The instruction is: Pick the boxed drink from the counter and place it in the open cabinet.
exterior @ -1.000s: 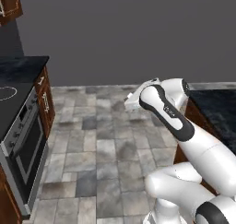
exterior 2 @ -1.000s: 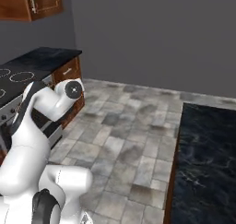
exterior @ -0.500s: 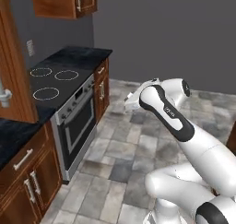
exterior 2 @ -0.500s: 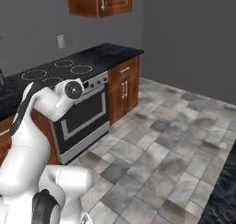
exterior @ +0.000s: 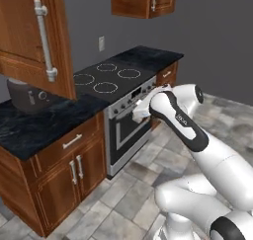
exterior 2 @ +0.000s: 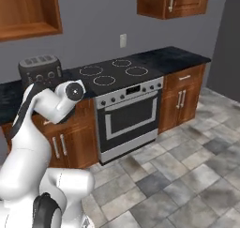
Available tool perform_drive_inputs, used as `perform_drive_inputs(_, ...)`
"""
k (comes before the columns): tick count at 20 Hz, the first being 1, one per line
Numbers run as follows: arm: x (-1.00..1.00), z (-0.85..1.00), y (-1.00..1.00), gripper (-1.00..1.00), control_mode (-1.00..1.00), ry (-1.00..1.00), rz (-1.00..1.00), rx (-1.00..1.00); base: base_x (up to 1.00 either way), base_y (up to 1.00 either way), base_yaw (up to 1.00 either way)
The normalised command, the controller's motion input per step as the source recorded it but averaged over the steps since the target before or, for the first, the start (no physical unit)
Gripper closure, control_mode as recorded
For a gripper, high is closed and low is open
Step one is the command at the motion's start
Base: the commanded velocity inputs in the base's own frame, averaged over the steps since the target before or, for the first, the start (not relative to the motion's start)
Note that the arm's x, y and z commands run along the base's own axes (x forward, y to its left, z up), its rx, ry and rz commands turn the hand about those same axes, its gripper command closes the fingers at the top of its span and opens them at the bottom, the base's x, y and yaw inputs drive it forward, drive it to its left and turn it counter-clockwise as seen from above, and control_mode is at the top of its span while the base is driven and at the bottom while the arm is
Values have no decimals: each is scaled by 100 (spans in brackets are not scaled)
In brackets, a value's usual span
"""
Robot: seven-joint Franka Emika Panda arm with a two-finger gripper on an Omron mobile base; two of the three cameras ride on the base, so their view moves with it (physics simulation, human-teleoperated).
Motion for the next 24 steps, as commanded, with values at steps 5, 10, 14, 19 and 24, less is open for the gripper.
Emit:
perform_drive_inputs(5, 0, 0, 0, 100, 100, 0, 0, 0, -28, -16, 55)
perform_drive_inputs(10, 0, 0, 0, 100, 100, 0, 0, 0, -16, -21, 46)
perform_drive_inputs(14, 0, 0, 0, 100, 100, 0, 0, 0, 3, -22, 30)
perform_drive_inputs(19, 0, 0, 0, 100, 100, 0, 0, 0, 49, -20, 3)
perform_drive_inputs(24, 0, 0, 0, 100, 100, 0, 0, 0, 84, -20, 0)
